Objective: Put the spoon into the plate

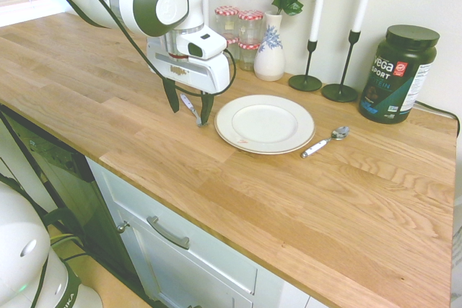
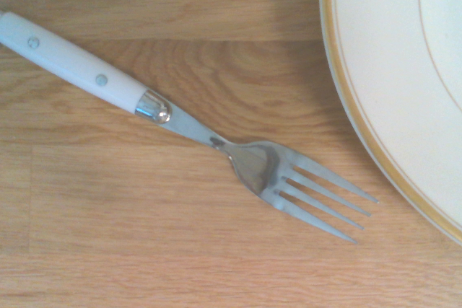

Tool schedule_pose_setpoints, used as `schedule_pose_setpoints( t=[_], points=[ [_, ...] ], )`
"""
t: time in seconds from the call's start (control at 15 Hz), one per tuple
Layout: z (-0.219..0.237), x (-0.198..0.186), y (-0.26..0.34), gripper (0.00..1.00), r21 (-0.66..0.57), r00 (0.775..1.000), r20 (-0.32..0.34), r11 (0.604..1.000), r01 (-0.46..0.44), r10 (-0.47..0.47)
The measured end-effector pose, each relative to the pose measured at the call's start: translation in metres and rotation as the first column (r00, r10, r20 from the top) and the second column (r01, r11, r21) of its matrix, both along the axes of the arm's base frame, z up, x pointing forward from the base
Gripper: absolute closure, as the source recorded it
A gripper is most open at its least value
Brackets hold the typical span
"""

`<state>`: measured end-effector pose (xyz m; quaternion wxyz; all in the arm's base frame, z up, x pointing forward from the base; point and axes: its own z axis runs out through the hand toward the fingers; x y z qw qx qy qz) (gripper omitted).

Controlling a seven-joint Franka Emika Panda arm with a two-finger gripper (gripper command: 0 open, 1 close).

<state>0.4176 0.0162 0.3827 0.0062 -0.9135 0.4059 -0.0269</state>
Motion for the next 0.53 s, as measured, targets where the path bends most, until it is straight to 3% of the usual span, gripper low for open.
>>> schedule_pose_setpoints(
  t=[0.27, 0.53],
  points=[
    [0.005, 0.006, -0.006, 0.0, 0.003, 1.0, 0.011, 1.0, 0.008, -0.008],
    [0.063, 0.028, -0.081, 0.0, 0.012, 0.993, 0.063, 0.995, 0.097, -0.097]
  ],
)
